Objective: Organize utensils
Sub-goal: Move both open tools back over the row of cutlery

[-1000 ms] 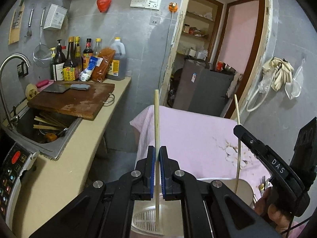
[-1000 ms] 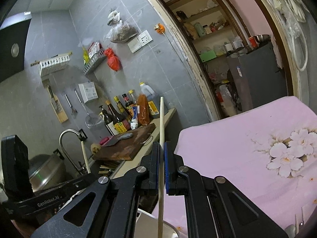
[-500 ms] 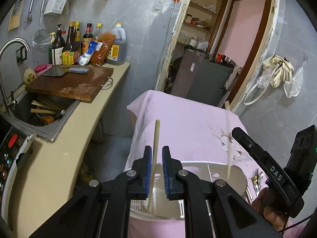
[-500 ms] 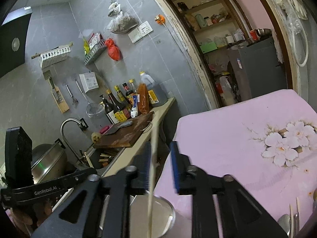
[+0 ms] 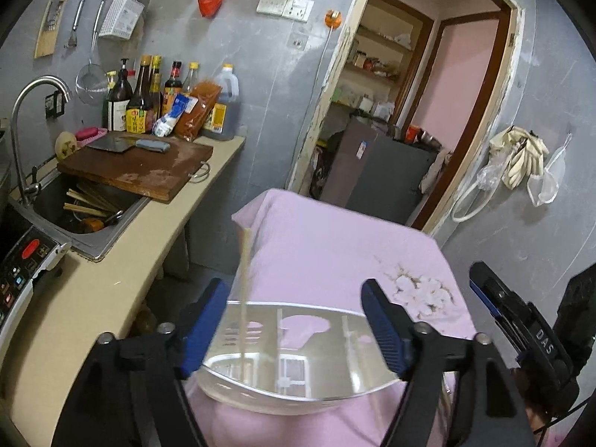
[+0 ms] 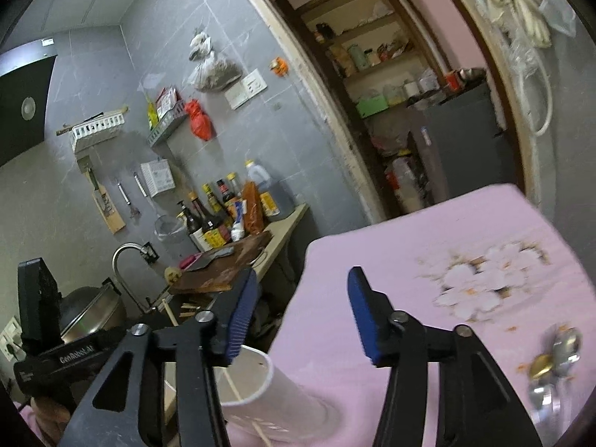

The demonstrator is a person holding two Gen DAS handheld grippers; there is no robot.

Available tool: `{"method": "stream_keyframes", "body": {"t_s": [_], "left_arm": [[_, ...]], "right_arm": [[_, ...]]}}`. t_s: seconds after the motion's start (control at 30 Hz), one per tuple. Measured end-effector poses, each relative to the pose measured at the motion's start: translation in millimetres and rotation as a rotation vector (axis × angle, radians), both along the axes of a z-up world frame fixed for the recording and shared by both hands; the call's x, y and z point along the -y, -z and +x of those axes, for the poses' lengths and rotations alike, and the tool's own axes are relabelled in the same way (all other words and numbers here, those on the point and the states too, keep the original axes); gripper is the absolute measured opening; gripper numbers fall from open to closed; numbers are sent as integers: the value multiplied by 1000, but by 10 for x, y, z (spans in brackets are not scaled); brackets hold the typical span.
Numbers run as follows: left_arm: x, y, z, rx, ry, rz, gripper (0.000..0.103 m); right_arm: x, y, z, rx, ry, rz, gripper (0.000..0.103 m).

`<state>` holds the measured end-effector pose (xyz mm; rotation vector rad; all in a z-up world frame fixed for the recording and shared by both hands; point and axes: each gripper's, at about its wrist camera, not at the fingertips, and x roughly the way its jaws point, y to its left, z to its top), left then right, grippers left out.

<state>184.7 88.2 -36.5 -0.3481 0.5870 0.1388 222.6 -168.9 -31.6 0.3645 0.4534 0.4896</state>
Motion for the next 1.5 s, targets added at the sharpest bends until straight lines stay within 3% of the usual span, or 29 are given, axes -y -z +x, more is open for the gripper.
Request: {"method": "stream_keyframes", "body": {"t_s": [0.1,0.23,0.3,0.43,0.5,0.73,0.97,1.33,1.5], "left_arm": [[153,-58,-35,26,-2,13,86],[437,-132,-103,91,-23,40,98],[554,-144,-120,109,-27,46,99],[880,-131,-143,119,-8,84,99],[1053,-124,-171,131,2,110,99],[1634,-43,-223,133,47,169,99],[1992,204,-184,77,60,152,99],[2271,787,43,-40,39,161,99],[2242,1007,224,-123,58,75,99]], "right_arm": [[191,-98,-104,32,37,-34,64],[456,-222,-272,67,72,-95,72],[603,-282,-363,81,90,-127,82],[903,-390,-535,100,143,-184,90],[1048,-415,-604,105,165,-216,99],[1517,-389,-729,89,201,-270,102],[1888,-177,-652,34,206,-301,102],[2136,556,-323,-111,155,-293,102],[2161,871,-108,-181,99,-295,102]]}}
